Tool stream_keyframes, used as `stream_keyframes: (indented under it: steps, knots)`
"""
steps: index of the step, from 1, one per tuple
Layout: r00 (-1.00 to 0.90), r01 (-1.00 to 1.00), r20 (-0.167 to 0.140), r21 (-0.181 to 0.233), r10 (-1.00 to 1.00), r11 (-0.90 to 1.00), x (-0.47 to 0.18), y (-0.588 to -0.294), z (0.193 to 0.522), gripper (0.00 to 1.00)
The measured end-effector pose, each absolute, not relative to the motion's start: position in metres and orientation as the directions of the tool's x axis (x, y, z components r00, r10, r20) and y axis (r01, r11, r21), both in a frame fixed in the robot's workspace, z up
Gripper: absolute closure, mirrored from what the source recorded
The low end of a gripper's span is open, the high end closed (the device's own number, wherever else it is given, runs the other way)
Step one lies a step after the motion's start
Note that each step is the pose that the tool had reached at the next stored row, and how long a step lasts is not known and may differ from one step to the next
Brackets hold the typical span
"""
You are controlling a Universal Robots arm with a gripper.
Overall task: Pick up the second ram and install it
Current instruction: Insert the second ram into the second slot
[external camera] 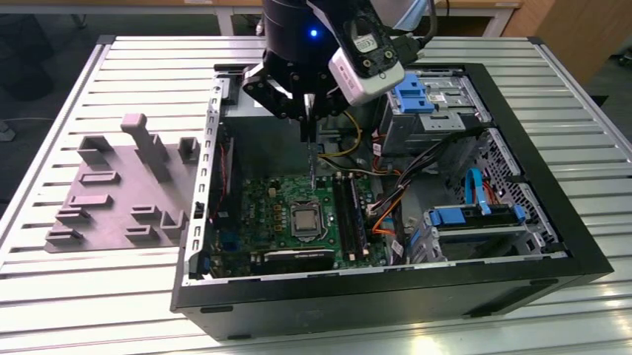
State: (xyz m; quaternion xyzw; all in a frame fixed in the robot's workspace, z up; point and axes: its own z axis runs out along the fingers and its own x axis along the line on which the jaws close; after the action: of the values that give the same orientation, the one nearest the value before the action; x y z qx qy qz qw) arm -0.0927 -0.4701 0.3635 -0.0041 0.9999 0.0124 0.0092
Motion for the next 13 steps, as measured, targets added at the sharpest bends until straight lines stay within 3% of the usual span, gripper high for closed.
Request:
stream_keyframes:
  steps: [13]
  knots:
    - [-1.0, -0.008, -0.019, 0.025, -0.008, 1.0, -0.0932, -0.4738, 0.363, 0.86]
